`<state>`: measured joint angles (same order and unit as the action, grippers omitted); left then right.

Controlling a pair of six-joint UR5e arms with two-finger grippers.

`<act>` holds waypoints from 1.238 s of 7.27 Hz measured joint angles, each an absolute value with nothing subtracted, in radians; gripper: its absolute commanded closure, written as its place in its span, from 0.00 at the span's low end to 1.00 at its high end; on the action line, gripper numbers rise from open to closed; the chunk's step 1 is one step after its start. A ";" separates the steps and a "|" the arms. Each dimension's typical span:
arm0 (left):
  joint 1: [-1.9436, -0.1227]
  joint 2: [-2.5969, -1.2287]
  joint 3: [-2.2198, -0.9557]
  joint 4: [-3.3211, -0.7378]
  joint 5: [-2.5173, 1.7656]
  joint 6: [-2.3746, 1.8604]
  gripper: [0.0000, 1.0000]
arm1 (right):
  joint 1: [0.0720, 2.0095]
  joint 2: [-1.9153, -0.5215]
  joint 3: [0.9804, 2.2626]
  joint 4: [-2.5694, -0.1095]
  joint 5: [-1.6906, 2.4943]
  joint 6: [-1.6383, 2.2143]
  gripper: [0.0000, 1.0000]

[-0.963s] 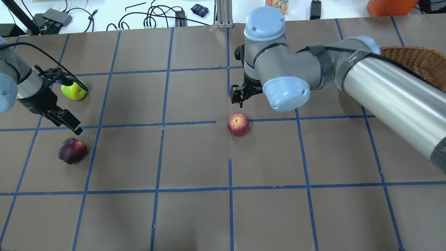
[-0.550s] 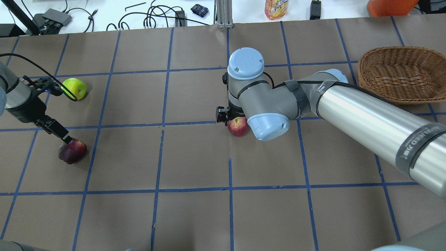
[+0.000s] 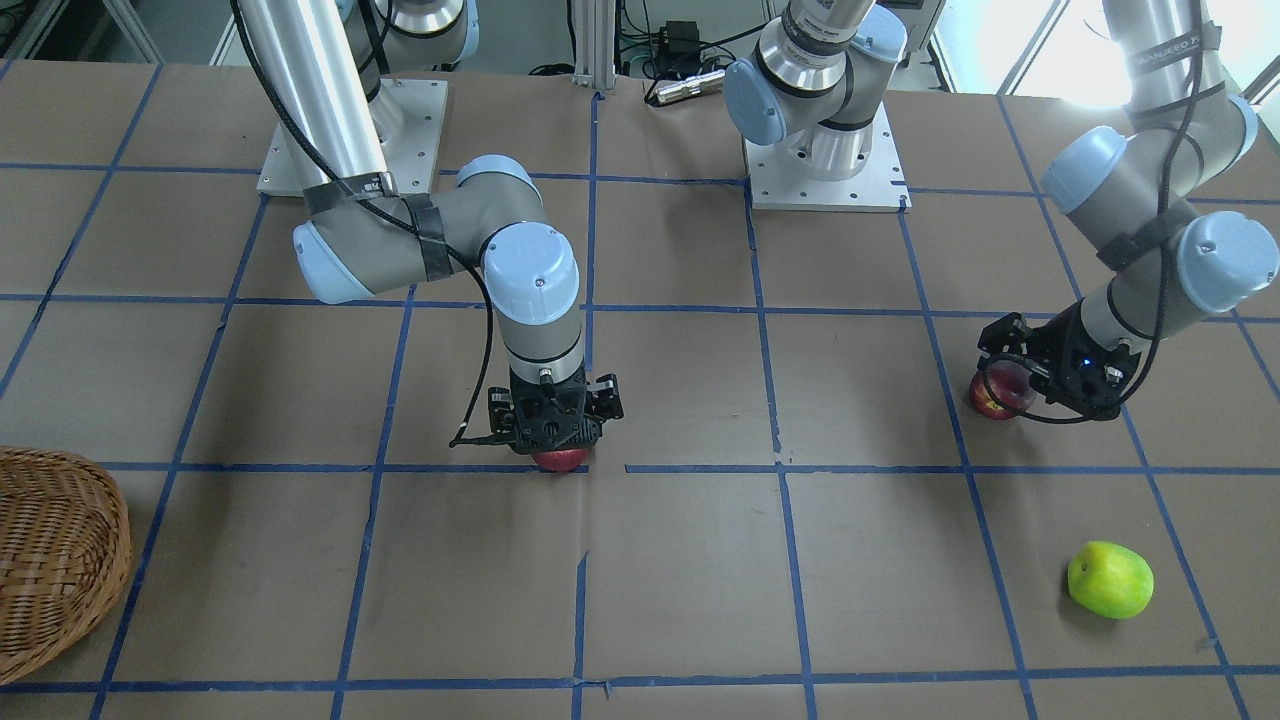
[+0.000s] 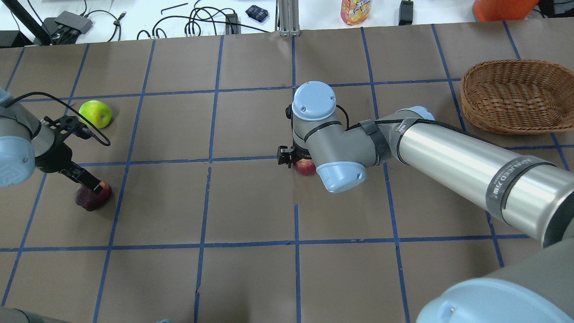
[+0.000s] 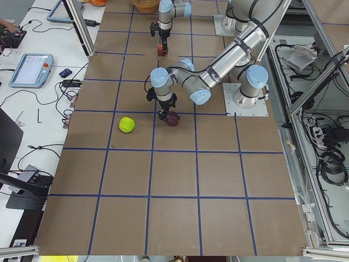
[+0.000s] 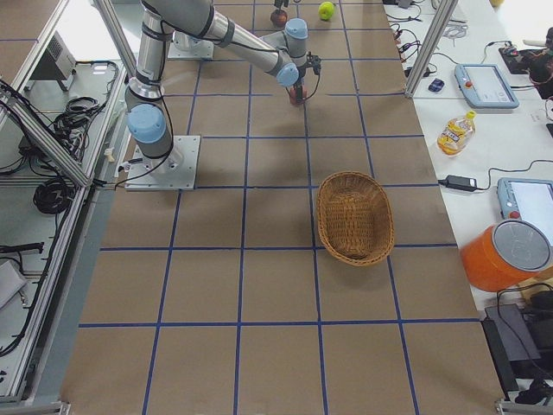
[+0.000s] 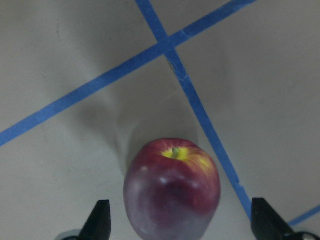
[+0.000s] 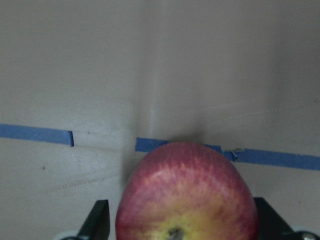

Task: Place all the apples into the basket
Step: 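Grasp the red-yellow apple with the right gripper while the left reaches the dark apple, then carry the red-yellow apple to the basket while the left lifts the dark apple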

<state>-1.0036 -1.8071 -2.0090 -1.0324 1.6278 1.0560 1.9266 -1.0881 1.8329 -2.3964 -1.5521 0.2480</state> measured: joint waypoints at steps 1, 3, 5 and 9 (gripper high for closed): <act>-1.003 -1.808 -2.037 -1.007 1.627 1.057 0.00 | 1.927 -1.082 1.835 -2.403 -1.555 0.244 0.48; -1.000 -1.807 -2.061 -0.959 1.627 1.057 0.00 | 1.918 -1.089 1.819 -2.398 -1.560 0.237 0.49; -0.994 -1.818 -2.091 -0.909 1.626 1.055 0.69 | 1.859 -1.137 1.768 -2.350 -1.551 0.220 0.54; -1.024 -1.773 -2.089 -0.901 1.615 0.987 1.00 | 1.451 -1.263 1.714 -2.081 -1.501 -0.285 0.59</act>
<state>-1.0237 -1.7732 -2.0889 -0.9009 1.6149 0.9869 1.4511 -1.2633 1.7144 -2.0810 -1.5012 -0.2851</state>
